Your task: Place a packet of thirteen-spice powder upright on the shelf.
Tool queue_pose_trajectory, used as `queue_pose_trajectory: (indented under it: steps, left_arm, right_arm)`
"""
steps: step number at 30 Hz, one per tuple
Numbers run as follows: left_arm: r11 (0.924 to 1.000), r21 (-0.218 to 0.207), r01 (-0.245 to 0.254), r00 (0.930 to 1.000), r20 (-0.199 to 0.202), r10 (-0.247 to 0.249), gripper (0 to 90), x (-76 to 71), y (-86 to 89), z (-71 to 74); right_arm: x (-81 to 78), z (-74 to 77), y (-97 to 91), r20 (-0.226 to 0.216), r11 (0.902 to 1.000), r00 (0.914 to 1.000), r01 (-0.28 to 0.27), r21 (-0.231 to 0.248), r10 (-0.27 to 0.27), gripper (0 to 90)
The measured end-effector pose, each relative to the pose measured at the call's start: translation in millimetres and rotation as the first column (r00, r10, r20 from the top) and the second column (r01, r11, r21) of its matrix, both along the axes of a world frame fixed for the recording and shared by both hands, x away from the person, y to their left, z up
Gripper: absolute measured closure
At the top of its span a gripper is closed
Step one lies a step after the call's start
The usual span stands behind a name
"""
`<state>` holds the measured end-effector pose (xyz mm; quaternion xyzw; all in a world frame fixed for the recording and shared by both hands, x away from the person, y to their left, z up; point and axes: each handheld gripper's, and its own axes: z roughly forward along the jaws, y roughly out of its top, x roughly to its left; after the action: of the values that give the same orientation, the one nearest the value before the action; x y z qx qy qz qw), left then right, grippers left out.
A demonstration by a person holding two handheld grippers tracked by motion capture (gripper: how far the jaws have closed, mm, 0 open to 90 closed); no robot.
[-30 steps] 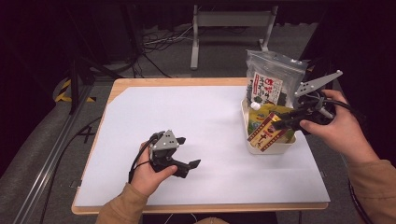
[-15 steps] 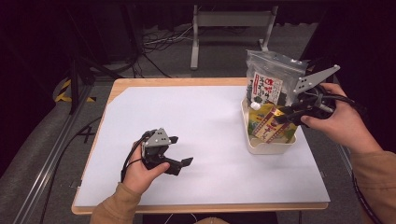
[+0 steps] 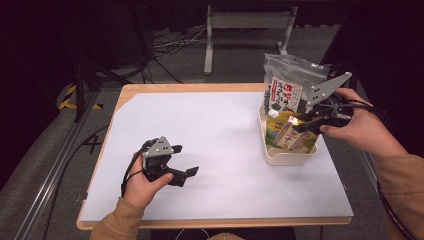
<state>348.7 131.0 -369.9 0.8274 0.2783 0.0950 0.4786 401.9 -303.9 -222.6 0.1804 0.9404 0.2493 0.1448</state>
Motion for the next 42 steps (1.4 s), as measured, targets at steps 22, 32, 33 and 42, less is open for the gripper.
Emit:
queue_pose_trajectory:
  steps: [22, 32, 33, 42]
  left_arm:
    - [0.9983, 0.008, -0.057, 0.9981, -0.023, 0.057, 10.4, -3.9, 14.8, -5.0]
    - [0.9983, 0.011, -0.058, 0.9979, -0.028, 0.058, 10.4, -2.0, 12.7, -6.9]
    - [0.9983, 0.01, -0.058, 0.9978, -0.032, 0.058, 10.4, -2.1, 12.4, -7.0]
    - [0.9984, 0.017, -0.054, 0.998, -0.034, 0.054, 10.4, -0.7, 11.2, -7.9]
  right_arm:
    - [13.1, -18.3, 15.0, -0.045, 0.9872, 0.9905, -0.134, -0.086, 0.13, 68.9]
    - [12.7, -23.1, 15.3, -0.07, 0.9776, 0.9833, -0.175, -0.116, 0.168, 69.0]
    - [12.5, -23.8, 15.3, -0.069, 0.9771, 0.983, -0.177, -0.118, 0.17, 69.0]
    - [11.2, -26.4, 14.4, -0.084, 0.9702, 0.9785, -0.199, -0.139, 0.188, 68.9]
